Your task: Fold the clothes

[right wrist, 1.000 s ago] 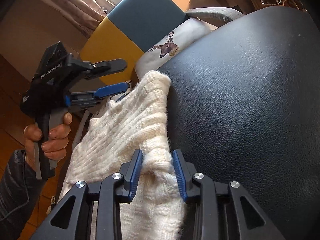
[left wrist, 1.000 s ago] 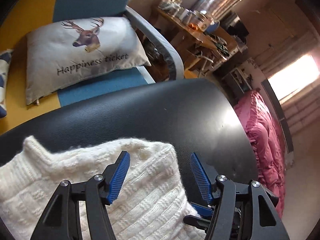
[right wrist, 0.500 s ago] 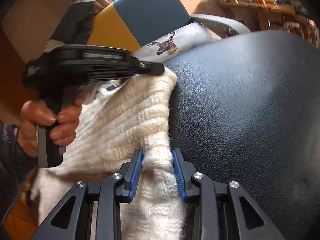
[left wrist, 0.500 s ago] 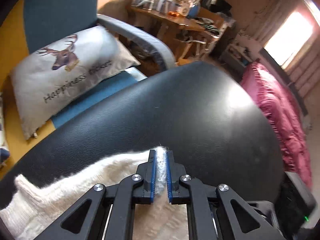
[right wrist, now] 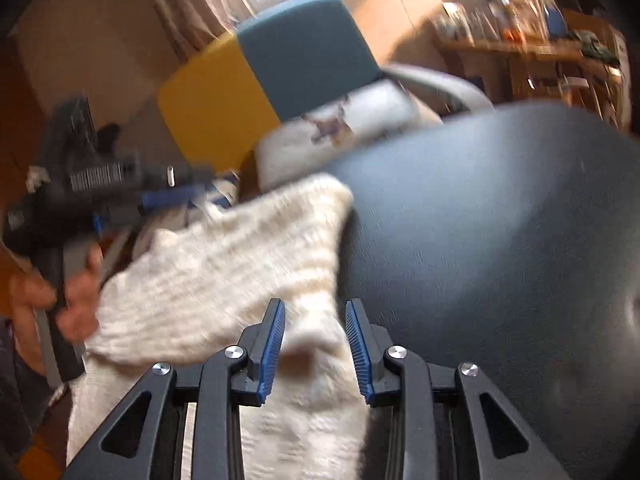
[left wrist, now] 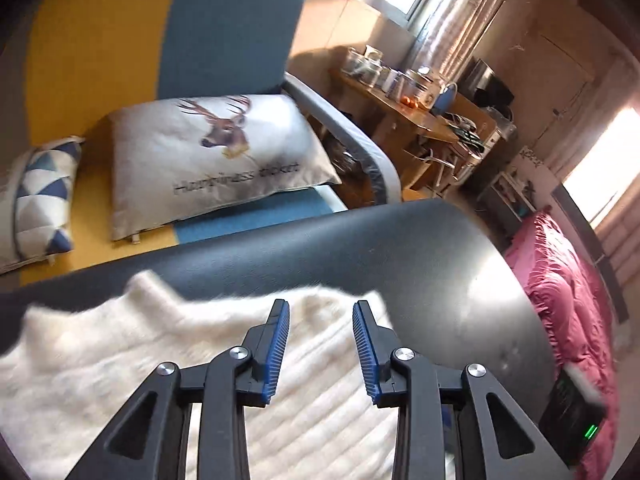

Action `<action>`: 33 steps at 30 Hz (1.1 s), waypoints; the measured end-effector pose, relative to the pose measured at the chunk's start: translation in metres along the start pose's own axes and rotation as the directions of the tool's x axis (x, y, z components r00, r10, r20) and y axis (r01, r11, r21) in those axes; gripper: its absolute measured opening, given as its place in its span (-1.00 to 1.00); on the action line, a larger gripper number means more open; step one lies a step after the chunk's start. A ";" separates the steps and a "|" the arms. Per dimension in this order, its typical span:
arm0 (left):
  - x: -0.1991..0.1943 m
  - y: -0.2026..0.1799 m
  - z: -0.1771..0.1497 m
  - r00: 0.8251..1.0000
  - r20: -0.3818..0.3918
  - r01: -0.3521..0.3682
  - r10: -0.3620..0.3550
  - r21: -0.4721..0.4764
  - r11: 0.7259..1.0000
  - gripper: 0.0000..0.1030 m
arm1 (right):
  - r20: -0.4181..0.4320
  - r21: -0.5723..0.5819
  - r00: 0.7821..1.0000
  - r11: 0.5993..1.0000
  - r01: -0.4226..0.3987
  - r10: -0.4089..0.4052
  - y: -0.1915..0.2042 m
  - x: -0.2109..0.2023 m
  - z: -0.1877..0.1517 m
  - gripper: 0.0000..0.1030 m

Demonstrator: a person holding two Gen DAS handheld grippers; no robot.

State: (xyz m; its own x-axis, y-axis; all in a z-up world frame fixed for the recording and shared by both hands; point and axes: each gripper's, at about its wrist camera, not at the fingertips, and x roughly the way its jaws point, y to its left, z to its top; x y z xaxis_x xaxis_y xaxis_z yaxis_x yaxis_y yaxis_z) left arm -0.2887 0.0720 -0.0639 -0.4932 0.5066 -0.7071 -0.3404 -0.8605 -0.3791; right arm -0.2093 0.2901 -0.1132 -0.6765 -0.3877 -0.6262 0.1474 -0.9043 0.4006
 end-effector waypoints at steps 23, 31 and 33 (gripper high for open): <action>-0.131 0.128 -0.125 0.982 0.145 -0.042 0.119 -0.447 0.893 -0.36 | -0.165 -0.304 0.955 0.934 0.187 -0.245 0.032 0.058 0.009 -0.40; -0.202 0.212 -0.192 0.977 0.119 -0.051 0.175 -0.671 0.740 -0.36 | -0.114 -0.294 0.971 0.941 0.169 -0.210 0.072 0.023 0.009 -0.38; -0.196 0.213 -0.198 0.987 0.091 -0.038 0.135 -0.679 0.733 -0.36 | -0.128 -0.296 0.973 0.944 0.146 -0.191 0.082 0.022 -0.001 -0.38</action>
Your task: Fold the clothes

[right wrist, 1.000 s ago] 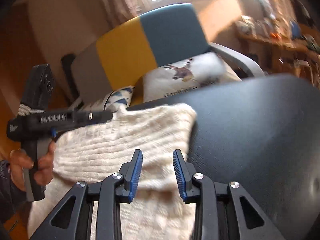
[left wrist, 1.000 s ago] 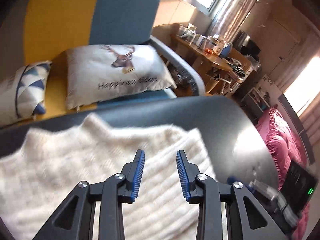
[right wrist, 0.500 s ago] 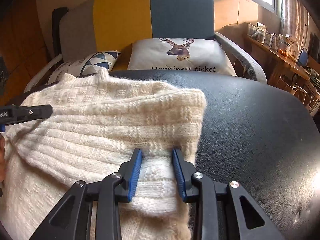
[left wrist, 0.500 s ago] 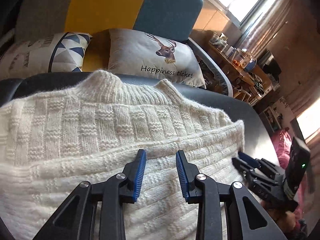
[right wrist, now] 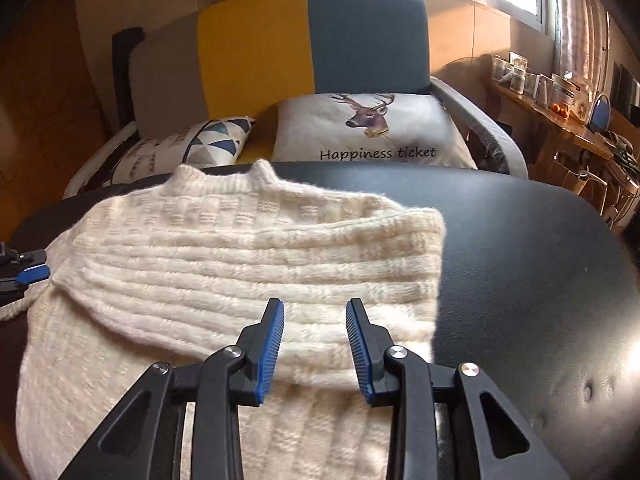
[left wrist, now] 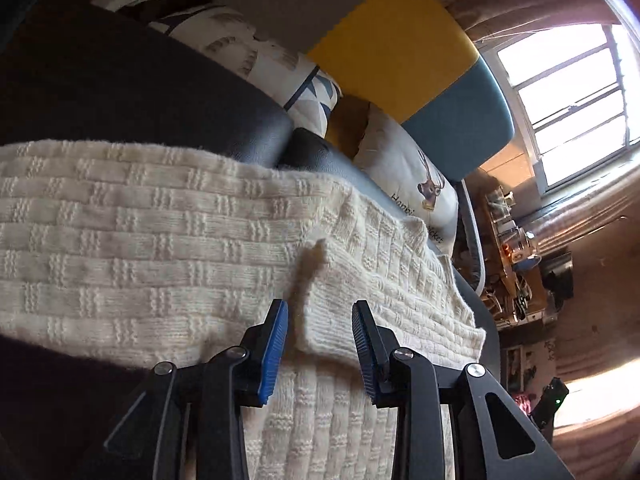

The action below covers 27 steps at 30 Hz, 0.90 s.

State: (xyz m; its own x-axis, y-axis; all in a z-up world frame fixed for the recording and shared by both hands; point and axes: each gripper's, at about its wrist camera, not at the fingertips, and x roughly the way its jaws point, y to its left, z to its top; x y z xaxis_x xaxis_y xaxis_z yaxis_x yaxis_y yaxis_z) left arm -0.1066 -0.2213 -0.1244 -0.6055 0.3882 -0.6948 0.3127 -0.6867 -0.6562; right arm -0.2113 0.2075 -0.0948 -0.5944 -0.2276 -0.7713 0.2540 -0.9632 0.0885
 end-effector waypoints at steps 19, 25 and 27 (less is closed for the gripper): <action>0.042 -0.042 0.006 0.969 0.059 -0.247 0.240 0.165 0.955 -0.74 | -0.030 0.026 1.000 1.000 0.010 -0.009 0.010 0.016 -0.038 -0.37; -0.015 -0.049 -0.019 0.985 0.139 -0.119 0.100 0.141 0.983 -0.31 | 0.015 0.212 0.967 0.945 -0.251 0.253 -0.034 -0.033 -0.063 -0.37; -0.022 -0.051 -0.037 0.990 0.123 -0.093 0.074 0.159 0.983 -0.30 | -0.002 0.220 0.952 0.929 -0.298 0.306 -0.041 -0.048 -0.078 -0.37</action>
State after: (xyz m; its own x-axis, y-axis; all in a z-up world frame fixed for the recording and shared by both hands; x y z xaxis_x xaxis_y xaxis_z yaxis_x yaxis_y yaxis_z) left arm -0.0824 -0.1719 -0.0869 -0.6662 0.2581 -0.6997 0.2472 -0.8088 -0.5336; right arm -0.1338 0.2695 -0.1110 -0.4867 -0.5114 -0.7082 0.2450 -0.8581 0.4513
